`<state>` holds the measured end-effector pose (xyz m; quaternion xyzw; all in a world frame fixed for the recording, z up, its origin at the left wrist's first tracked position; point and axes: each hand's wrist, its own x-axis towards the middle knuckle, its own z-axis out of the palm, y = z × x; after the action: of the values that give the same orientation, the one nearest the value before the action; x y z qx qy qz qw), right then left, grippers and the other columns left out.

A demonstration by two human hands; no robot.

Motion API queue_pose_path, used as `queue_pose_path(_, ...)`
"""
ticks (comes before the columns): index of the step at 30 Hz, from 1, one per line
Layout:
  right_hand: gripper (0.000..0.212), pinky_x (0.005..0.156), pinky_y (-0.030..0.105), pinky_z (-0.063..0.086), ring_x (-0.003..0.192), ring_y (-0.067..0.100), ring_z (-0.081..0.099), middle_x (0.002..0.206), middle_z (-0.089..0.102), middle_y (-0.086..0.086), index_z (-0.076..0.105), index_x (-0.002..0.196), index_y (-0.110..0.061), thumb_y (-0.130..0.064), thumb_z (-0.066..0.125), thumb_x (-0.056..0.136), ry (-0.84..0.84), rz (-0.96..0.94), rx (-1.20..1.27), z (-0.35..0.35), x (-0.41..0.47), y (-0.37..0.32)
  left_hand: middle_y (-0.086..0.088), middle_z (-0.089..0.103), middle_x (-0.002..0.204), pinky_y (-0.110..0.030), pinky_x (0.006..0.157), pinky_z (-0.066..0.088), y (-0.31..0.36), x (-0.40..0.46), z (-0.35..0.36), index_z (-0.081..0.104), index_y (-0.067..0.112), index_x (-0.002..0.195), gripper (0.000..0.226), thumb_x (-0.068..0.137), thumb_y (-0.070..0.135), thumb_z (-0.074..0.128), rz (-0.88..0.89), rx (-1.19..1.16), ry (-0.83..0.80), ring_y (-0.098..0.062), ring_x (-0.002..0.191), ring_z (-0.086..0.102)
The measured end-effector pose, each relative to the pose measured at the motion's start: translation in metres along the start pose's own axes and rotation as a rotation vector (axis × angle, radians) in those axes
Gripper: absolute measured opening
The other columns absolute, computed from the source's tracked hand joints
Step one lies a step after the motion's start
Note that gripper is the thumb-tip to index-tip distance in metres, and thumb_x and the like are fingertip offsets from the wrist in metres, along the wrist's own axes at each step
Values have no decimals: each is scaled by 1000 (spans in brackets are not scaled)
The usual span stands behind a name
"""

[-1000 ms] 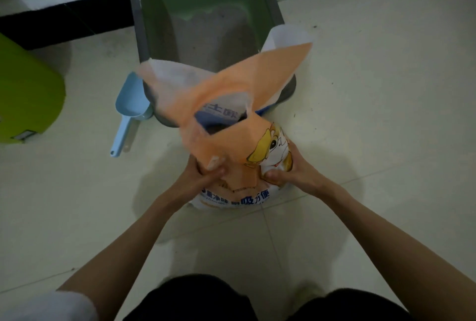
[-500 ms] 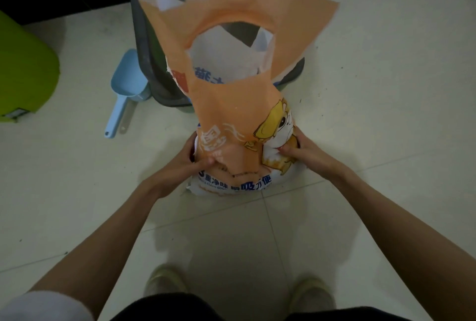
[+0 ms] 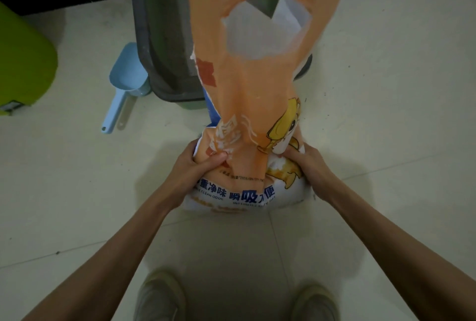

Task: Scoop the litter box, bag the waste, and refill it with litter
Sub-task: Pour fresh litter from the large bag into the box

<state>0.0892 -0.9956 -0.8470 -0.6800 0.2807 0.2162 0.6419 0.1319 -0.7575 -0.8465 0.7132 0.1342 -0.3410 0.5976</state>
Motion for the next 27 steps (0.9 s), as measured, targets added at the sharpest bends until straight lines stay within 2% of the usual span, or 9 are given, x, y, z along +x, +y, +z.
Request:
queue_pose_path(3, 39, 75, 24, 52, 89, 12, 65, 97, 68, -2, 59, 112, -23, -40, 63, 78, 23, 17, -2, 2, -20, 0, 2, 69, 107, -34, 78, 56, 0, -17, 3, 50, 30, 122, 84, 46, 55, 75, -4, -14, -18, -16, 89, 70)
queue_pose_path(6, 30, 65, 17, 49, 82, 7, 65, 90, 67, -7, 60, 107, -24, -37, 63, 81, 40, 14, -29, -1, -34, -13, 5, 69, 104, -28, 73, 56, 6, -32, 5, 50, 31, 121, 79, 49, 50, 78, 16, -38, -16, -13, 87, 70)
queue_pose_path(10, 27, 65, 22, 51, 74, 11, 70, 83, 73, -3, 66, 98, -19, -38, 66, 80, 30, 41, -76, -7, -49, -48, 3, 70, 106, -31, 79, 54, 25, -48, 6, 53, 26, 120, 76, 52, 49, 78, 7, -100, 10, -14, 90, 69)
queue_pose_path(14, 38, 71, 30, 55, 75, 21, 73, 84, 76, 5, 70, 95, -12, -43, 71, 73, 12, 81, -110, -12, -57, -89, -1, 71, 104, -35, 83, 54, 53, -62, 3, 53, 20, 119, 69, 61, 48, 79, 13, -129, -2, -16, 89, 70)
queue_pose_path(19, 54, 78, 33, 54, 86, 26, 70, 92, 75, 9, 69, 103, -10, -48, 73, 66, 14, 111, -107, -13, -62, -130, -7, 72, 102, -45, 93, 50, 90, -69, -8, 57, 16, 117, 85, 48, 60, 79, -2, -122, -57, -25, 94, 69)
queue_pose_path(24, 85, 80, 34, 54, 90, 26, 70, 97, 74, 9, 67, 110, -13, -63, 72, 40, -18, 115, -137, -10, -66, -152, -10, 73, 94, -44, 91, 51, 121, -77, -16, 63, 14, 109, 77, 48, 58, 80, -13, -79, -70, -26, 89, 70)
queue_pose_path(25, 84, 82, 35, 54, 92, 27, 70, 99, 74, 8, 66, 112, -15, -63, 72, 44, -34, 120, -137, -10, -66, -154, -10, 73, 93, -43, 90, 52, 126, -78, -17, 64, 13, 109, 77, 49, 57, 81, -23, -78, -71, -26, 88, 70)
queue_pose_path(27, 69, 81, 34, 54, 93, 27, 69, 101, 73, 9, 65, 114, -14, -58, 71, 62, -32, 134, -142, -9, -65, -159, -11, 74, 92, -42, 88, 53, 134, -81, -17, 64, 11, 109, 76, 49, 55, 79, -36, -79, -73, -27, 87, 70)
